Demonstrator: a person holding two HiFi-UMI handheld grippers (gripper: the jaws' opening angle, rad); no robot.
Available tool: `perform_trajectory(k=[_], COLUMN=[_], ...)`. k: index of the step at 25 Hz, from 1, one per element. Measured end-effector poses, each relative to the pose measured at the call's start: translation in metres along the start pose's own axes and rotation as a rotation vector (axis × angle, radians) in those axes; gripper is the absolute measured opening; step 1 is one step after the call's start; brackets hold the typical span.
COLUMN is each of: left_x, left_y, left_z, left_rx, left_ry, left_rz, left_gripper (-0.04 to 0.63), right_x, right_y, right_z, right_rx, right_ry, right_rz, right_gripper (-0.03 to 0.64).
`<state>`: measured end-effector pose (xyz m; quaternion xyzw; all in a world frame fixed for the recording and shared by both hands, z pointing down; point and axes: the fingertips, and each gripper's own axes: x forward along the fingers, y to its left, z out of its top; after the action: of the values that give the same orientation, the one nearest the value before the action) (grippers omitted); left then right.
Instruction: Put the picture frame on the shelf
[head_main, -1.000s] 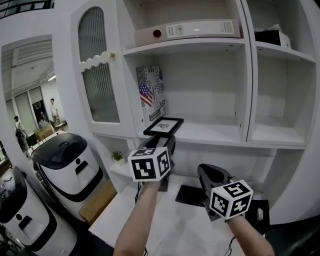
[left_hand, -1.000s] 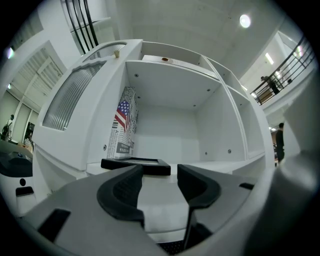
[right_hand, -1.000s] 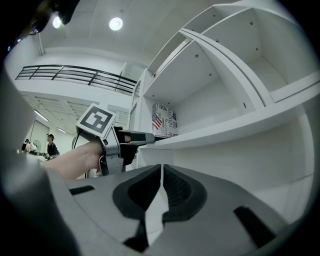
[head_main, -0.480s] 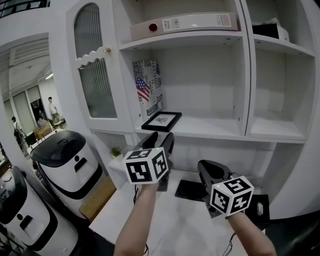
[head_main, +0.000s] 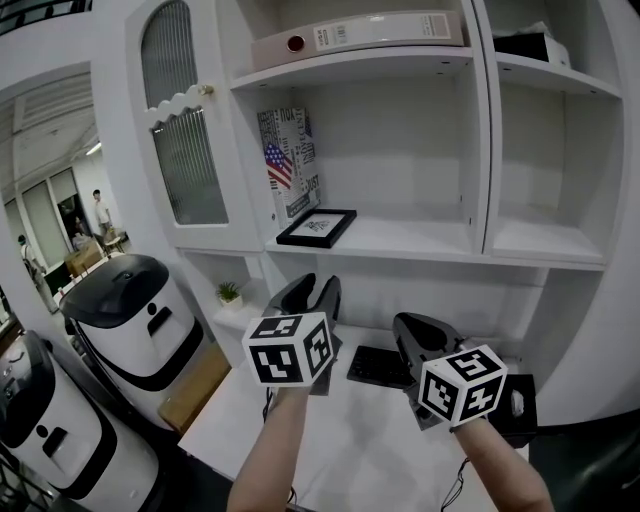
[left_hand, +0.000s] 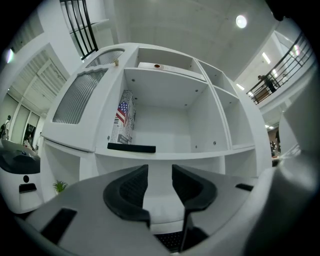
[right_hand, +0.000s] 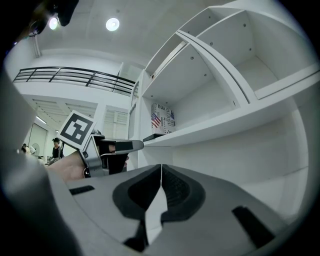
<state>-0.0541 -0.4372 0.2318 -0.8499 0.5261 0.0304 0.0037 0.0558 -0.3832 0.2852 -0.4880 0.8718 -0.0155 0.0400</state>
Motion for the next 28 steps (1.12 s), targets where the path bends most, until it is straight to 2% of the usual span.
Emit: perform_trajectory(k=[6, 12, 28], left_x=[-0.013, -0.024, -0.059], left_y=[-0.005, -0.005, 0.002], left_z=[-0.030, -0.067, -0.152], left_rx=[0.028, 0.015, -0.032], left_ry=[0.051, 0.111, 0.247], left_rz=[0.018, 0.035, 0.086], left_gripper=[0.104, 0.066, 0.026], right_x=[-0.009, -0.016, -0.025], right_y=[0.002, 0.005, 0.015], right_z=[-0.016, -0.035, -0.075], right_rx=[0.008, 0.031, 0.088], right_ry=[0.028, 0.059, 0.110], right_rz=[-0.003, -0.006, -0.010], right_gripper=[0.000, 0.000, 0.000])
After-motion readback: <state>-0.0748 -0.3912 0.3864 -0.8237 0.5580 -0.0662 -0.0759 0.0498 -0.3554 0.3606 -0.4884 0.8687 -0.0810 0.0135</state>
